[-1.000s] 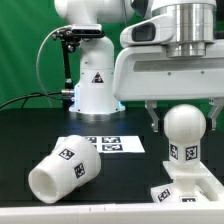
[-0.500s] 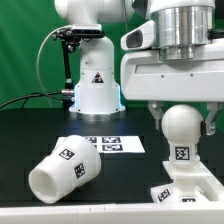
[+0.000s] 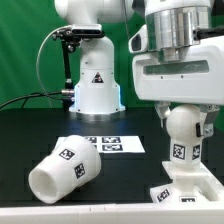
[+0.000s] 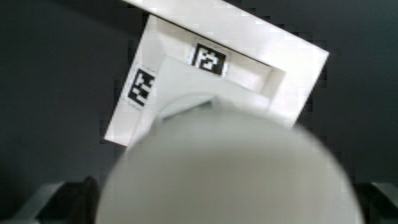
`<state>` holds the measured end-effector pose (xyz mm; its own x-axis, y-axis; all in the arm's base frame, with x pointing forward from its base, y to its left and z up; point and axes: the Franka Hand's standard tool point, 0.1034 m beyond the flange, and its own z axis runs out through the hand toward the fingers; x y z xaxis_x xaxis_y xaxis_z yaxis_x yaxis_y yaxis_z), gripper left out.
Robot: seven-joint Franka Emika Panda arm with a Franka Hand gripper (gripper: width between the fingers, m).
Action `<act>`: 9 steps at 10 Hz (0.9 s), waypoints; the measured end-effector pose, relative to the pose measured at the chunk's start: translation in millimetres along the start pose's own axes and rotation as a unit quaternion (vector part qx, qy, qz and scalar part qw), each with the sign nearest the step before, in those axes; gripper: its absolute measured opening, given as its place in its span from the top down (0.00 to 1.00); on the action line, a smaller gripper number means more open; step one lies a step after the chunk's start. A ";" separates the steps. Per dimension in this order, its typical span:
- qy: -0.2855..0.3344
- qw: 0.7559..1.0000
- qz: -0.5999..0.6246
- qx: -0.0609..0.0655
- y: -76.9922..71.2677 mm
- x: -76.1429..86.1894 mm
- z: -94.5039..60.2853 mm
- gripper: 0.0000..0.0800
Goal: Assemble lamp
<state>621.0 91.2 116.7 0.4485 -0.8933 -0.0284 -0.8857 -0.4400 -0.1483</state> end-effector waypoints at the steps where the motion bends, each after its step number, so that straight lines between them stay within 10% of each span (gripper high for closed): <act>1: -0.001 0.995 -0.103 -0.003 4.1 1.9 1.7 0.16; 7: -0.015 0.923 -0.385 -0.018 4.8 -1.0 -1.5 0.13; 9: 0.005 0.841 -0.540 -0.028 -1.1 -1.5 -3.5 0.13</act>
Offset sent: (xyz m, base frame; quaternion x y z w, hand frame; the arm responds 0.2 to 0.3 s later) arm 0.0000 0.0000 0.0000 0.0000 0.0000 -0.1938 0.9810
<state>620.8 92.8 120.3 0.9943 0.0295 0.1023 0.0333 -0.9988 -0.0353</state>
